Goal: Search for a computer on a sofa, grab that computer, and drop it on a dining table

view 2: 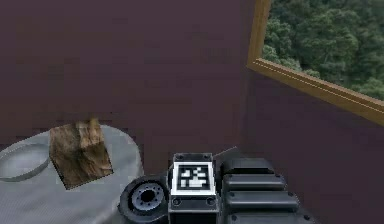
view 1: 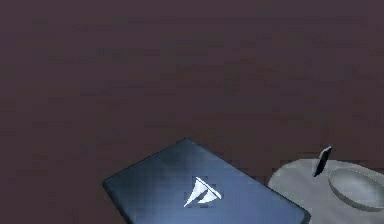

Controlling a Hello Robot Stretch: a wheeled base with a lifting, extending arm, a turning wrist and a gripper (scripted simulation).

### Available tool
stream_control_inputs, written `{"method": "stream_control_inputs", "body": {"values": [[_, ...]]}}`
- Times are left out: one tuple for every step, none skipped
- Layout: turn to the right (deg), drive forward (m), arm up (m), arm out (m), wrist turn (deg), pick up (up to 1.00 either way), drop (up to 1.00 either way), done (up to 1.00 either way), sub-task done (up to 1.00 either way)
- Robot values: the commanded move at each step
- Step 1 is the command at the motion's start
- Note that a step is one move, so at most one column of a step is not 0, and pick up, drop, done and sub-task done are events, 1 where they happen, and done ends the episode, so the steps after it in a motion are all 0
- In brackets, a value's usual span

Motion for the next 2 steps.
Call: {"method": "stream_control_inputs", "body": {"values": [[0.0,0.0,0.0,0.48,0.0,0.0,0.0,0.0,0.0],[0.0,0.0,0.0,0.0,39.0,0.0,0.0,0.0,0.0]]}}
